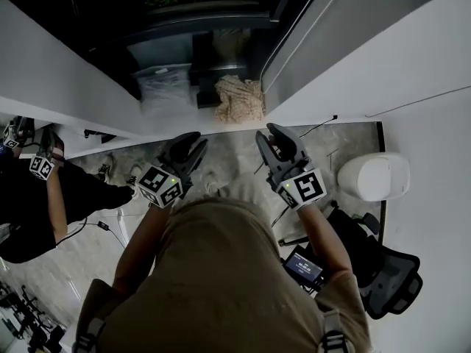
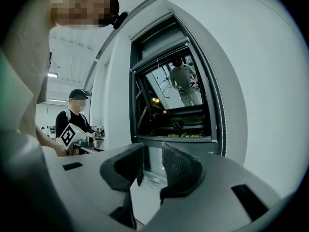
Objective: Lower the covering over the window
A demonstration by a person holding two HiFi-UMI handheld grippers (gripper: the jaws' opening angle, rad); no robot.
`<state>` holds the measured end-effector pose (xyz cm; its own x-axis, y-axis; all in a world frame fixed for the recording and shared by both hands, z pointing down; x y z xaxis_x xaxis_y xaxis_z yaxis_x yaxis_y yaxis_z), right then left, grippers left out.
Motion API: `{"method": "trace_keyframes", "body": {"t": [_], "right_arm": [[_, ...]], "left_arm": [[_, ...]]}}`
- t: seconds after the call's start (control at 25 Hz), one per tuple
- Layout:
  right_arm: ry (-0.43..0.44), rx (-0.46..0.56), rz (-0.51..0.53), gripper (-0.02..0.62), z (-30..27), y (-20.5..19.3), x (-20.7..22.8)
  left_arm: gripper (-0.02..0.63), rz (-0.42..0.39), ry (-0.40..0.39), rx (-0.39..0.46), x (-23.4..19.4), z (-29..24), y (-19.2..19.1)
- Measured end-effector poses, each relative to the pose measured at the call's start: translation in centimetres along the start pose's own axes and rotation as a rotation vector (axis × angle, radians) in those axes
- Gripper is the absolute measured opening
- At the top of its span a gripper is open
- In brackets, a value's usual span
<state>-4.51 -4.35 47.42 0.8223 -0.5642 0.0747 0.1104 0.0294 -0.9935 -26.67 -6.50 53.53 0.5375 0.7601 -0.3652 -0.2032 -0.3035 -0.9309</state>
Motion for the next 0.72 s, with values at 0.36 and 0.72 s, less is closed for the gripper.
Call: {"method": "trace_keyframes", "body": {"t": [0.36, 0.72], "right_arm": [[-0.018, 0.037, -0.019, 0.118, 3.0, 0.6, 1.5], [0.007, 0.059, -0.054, 0.118, 7.6, 2.9, 4.2]], "left_arm": [[0.021, 0.0, -0.011, -0.013, 2.9, -1.5, -0.5], [0.014, -0.002, -0.015, -0.039, 8.9, -4.3, -0.3]]}}
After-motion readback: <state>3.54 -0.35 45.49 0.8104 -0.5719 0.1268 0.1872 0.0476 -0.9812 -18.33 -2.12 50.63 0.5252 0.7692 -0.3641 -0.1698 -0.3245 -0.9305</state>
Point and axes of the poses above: the fingertips, and each gripper's own axes: z backward along the fingers, x to its right, y out of its top, the point moved 6 cm from there along z, backward along the fingers, and after that the axes turned 9 degrees about x, right-handed, at the moved point
